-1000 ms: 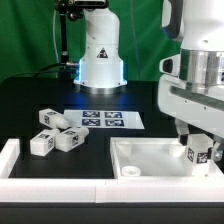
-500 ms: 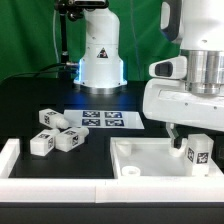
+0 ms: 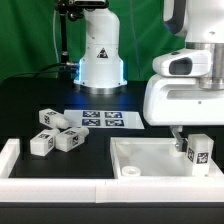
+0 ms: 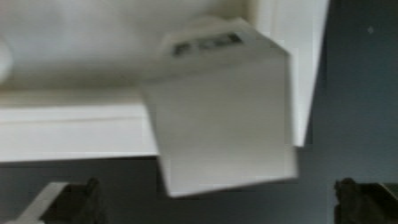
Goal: Assemble one leg
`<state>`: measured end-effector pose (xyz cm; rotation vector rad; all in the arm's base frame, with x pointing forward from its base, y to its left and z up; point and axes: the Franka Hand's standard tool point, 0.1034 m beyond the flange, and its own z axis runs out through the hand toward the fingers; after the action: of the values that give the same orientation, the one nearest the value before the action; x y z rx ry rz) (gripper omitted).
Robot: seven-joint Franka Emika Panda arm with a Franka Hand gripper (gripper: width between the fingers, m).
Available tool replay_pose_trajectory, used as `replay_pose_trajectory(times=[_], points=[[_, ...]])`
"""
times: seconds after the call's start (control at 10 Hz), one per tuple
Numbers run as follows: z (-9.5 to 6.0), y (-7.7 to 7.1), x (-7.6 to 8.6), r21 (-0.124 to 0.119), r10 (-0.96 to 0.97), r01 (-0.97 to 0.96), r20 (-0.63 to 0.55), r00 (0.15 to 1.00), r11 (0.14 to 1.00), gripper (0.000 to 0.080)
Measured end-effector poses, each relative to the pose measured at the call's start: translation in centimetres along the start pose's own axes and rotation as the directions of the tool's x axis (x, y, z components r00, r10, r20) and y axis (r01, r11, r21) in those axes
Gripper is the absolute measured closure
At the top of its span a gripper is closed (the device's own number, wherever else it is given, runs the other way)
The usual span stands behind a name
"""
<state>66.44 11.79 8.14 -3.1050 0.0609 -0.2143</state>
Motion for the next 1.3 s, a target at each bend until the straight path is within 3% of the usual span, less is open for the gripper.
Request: replay_pose_trajectory(times=[0.1, 0.2, 0.3, 0.4, 0.5, 0.6, 0.8, 1.0, 1.3], points=[[0.0, 0.1, 0.0, -0.001, 0.012, -0.012, 0.000, 1.000, 1.000, 0.0270], [0.0, 0.1, 0.0, 0.000, 0.033, -0.033, 0.000, 0.999, 0.999, 0.0270], [0.0, 0.1, 0.0, 0.000, 0.101, -0.101, 0.000, 0.995, 0.995, 0.0405], [0.0, 0.2, 0.1, -0.001, 0.156, -0.156, 0.000, 0.988, 0.988, 0.0591], [0.0, 0.3, 0.1, -0.002, 0.198, -0.198, -0.001, 0.980, 0.980, 0.0717], [0.0, 0.3, 0.1, -0.003, 0.195, -0.195, -0.001, 0.981, 0.981, 0.0784], [0.0, 0.4, 0.0, -0.006, 0.182, -0.182, 0.010, 0.983, 0.983, 0.0794], [-1.1, 1.2, 0.1, -0.022, 0.169, -0.167, 0.120, 0.978, 0.986, 0.0798], [-1.4, 2.0, 0.6, -0.013, 0.098, -0.097, 0.123, 0.988, 0.995, 0.0798]])
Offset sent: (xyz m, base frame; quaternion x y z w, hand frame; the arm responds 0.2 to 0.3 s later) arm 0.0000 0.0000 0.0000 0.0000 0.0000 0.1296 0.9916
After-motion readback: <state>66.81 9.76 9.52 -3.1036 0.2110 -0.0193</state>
